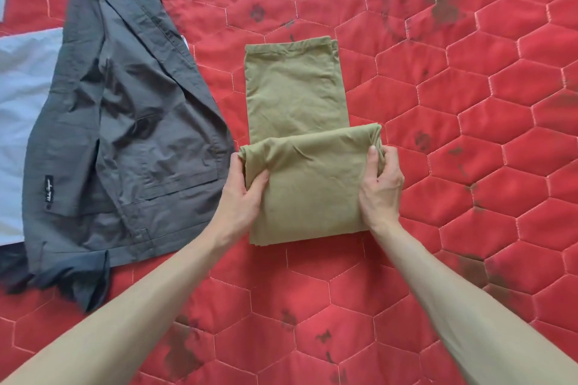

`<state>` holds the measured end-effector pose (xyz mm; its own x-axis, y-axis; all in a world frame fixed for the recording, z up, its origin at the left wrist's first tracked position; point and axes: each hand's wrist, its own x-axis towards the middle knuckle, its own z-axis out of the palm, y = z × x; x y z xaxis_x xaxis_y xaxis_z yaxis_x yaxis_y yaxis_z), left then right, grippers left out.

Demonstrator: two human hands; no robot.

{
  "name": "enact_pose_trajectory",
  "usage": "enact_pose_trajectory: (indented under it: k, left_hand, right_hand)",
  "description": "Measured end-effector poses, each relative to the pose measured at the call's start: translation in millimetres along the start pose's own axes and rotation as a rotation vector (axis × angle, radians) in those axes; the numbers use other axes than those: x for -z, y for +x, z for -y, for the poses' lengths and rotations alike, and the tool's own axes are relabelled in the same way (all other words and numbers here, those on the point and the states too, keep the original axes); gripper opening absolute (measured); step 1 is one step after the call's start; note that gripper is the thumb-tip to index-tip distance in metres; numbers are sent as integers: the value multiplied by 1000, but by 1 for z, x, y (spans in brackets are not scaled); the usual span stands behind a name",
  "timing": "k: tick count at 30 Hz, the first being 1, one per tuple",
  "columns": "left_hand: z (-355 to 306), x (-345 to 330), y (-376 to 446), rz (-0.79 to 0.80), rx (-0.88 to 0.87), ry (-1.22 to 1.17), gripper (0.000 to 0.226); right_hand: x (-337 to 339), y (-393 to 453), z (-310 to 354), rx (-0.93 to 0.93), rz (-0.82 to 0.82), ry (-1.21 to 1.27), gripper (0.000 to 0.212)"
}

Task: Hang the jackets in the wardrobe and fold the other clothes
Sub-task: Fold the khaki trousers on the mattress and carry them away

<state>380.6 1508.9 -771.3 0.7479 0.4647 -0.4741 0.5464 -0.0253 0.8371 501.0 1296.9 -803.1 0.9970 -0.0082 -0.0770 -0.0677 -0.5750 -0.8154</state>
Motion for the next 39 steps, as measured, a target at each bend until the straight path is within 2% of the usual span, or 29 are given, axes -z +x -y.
enact_pose_trajectory:
  k: [8,11,12,14,15,17,19,22,26,29,31,33,37,39]
  left_hand:
    - [34,-24,33,-241,-148,319,19]
    - [37,-26,39,-295,-117,421,29]
    - [35,-29,39,-319,-86,485,34]
    - [31,-36,35,-390,-41,579,45]
    - [29,-41,30,-426,-39,603,53]
    - [30,-48,17,-484,-120,690,70]
    - [42,-52,2,-405,-307,845,74]
    - [64,-53,-9,-179,-493,992,72]
    - [71,-52,-1,-157,-501,1027,74]
    - [68,-53,3,-232,-455,1001,76]
    - [66,-53,5,-267,-442,1014,77]
    - [64,-51,8,-219,-498,1065,77]
    - [58,-45,19,-113,-611,1114,78]
    - [59,-40,25,-97,-625,1059,78]
  right_hand:
    - [-22,17,-9,-49,-14,-130,25]
    - [-27,19,-10,-22,-44,-273,21]
    - [-27,19,-9,17,-76,-332,25]
    - [-25,17,-6,203,-94,-402,46]
    - [-23,14,-7,346,-37,-426,54]
    - [-18,0,-19,585,181,-427,58]
    - [-11,-21,-37,662,341,-460,59]
    - [0,-42,-59,575,333,-500,63]
    - [-3,-48,-58,435,263,-537,67]
    - [-6,-50,-52,317,210,-593,71]
    - [-4,-51,-50,316,181,-687,71]
    - [-3,-53,-47,404,157,-783,70]
    - [-15,-47,-35,757,245,-798,67]
    - [-24,-36,-29,781,263,-769,67]
